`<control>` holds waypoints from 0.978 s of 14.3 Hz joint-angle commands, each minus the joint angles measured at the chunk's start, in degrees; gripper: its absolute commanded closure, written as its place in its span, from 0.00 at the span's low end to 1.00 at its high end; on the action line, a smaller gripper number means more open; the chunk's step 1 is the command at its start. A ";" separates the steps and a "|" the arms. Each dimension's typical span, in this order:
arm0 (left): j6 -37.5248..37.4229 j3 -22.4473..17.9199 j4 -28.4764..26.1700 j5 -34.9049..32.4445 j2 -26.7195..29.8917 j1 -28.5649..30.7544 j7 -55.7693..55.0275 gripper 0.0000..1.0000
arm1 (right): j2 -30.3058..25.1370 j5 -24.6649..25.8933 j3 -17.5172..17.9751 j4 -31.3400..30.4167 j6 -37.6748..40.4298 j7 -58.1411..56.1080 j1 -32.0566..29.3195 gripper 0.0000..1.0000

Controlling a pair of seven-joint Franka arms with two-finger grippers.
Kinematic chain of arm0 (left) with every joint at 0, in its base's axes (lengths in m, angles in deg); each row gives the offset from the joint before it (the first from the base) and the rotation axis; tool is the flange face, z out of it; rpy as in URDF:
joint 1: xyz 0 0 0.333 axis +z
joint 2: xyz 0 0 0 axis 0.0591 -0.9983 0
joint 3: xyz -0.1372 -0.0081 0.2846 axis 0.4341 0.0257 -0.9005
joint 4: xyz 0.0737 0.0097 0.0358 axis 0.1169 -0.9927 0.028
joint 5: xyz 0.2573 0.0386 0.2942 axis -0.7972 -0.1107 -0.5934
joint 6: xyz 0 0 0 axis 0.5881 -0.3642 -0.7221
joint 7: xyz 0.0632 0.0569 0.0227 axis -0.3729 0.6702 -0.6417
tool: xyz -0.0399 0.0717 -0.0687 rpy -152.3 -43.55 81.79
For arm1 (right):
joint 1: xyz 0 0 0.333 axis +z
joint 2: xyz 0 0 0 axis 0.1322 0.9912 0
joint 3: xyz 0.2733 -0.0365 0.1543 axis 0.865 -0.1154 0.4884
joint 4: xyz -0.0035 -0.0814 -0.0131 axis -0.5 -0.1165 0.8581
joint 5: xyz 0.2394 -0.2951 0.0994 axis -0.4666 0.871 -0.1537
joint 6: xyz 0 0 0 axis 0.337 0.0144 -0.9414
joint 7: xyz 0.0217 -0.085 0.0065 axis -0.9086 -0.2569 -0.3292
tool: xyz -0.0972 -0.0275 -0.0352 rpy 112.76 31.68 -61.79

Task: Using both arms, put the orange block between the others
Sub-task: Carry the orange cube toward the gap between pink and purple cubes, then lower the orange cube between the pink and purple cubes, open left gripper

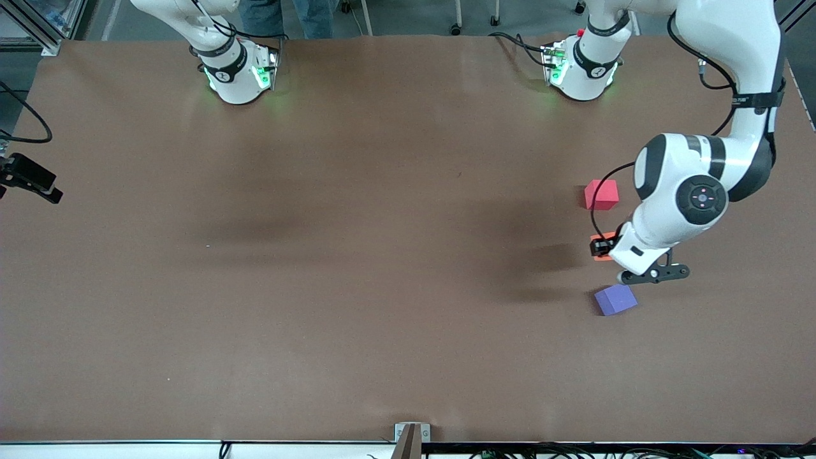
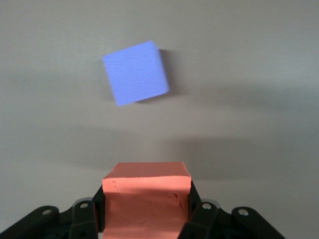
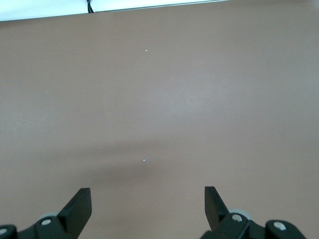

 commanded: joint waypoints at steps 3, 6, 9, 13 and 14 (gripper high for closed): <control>13.56 0.74 -9.34 3.10 -0.14 3.21 6.39 0.83 | -1.16 -0.24 -0.11 0.18 -0.56 -0.28 0.17 0.00; 15.96 0.74 -10.92 3.19 -1.81 3.21 6.39 0.83 | -1.16 -0.24 -0.11 0.98 -0.38 -0.46 0.34 0.00; 17.89 0.74 -11.55 3.19 -3.83 3.12 6.39 0.83 | -1.16 -0.24 -0.02 1.33 0.59 -0.55 0.52 0.00; 19.12 0.74 -11.46 3.19 -5.59 3.21 6.39 0.82 | -1.07 -0.15 -1.07 1.33 0.59 -0.37 3.49 0.00; 19.21 0.74 -11.46 3.19 -5.94 3.21 6.39 0.80 | -0.98 -0.15 -2.81 1.33 0.59 -0.37 4.47 0.00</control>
